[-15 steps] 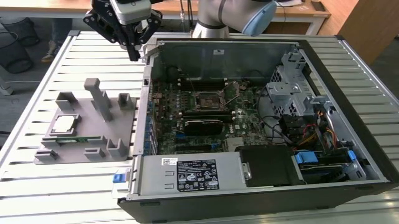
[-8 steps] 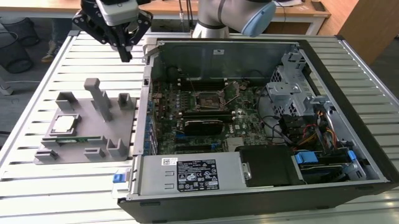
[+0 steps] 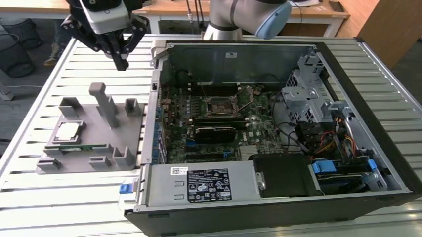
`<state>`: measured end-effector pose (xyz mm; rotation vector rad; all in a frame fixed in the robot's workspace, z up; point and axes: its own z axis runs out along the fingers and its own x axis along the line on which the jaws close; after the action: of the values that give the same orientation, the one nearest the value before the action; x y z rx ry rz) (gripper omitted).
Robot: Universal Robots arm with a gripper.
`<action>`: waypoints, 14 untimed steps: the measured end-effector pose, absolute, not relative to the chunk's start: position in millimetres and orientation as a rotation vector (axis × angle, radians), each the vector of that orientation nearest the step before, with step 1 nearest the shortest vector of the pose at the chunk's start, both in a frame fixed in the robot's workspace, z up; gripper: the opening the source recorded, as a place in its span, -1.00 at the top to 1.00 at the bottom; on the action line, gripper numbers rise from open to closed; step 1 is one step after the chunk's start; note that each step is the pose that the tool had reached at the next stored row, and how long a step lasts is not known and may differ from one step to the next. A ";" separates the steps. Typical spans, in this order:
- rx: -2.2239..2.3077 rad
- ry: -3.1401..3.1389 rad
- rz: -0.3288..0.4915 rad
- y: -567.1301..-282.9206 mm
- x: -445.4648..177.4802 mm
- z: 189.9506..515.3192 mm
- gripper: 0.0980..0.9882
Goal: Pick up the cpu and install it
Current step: 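Reach for the cpu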
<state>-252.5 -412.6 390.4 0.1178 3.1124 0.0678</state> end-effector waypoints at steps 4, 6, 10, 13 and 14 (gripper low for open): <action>0.118 3.113 0.068 -413.2 -263.7 390.1 0.98; 0.118 3.112 0.068 -413.2 -270.1 390.0 0.98; 0.118 3.112 0.068 -413.1 -284.8 389.9 0.98; 0.118 3.113 0.068 -412.8 -296.1 389.7 0.98; 0.118 3.113 0.068 -412.6 -299.4 389.6 0.98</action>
<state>-299.4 -412.6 389.6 0.1179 3.1131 0.0676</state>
